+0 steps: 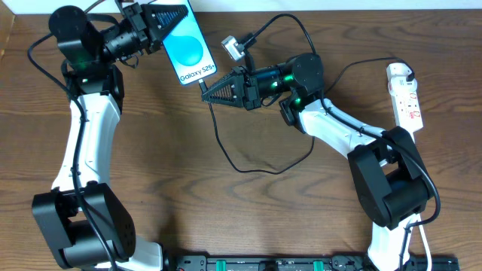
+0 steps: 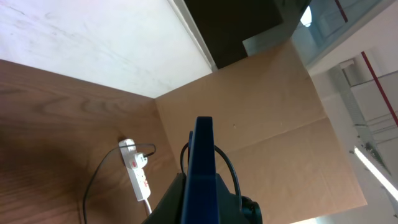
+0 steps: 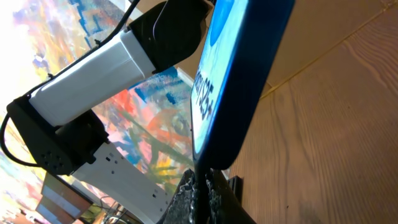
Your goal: Plug charger to phone and switch on socket
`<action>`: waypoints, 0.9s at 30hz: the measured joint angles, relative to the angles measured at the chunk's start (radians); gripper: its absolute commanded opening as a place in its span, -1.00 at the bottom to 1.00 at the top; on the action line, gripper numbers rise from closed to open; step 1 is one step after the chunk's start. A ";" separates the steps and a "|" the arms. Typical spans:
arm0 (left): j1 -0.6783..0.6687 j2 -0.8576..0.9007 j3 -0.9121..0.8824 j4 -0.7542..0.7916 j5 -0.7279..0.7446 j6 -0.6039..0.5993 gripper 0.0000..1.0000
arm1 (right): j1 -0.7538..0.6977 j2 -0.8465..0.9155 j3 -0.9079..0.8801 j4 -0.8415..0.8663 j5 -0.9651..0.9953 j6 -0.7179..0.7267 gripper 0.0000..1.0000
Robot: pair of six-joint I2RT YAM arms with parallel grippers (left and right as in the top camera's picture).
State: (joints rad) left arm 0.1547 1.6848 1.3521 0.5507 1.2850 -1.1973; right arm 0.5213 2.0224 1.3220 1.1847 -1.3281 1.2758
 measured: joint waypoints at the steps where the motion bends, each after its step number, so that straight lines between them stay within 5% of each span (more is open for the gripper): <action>1: 0.000 0.000 0.000 0.000 0.000 0.000 -0.85 | 0.000 0.000 0.000 0.000 0.000 0.000 -0.98; 27: -0.006 0.000 0.000 0.007 0.048 0.077 -0.84 | 0.006 0.000 -0.002 -0.006 -0.015 0.026 -0.98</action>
State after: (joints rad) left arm 0.1490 1.6848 1.3521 0.5575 1.3327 -1.1202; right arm 0.5270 2.0224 1.3205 1.1790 -1.3434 1.3018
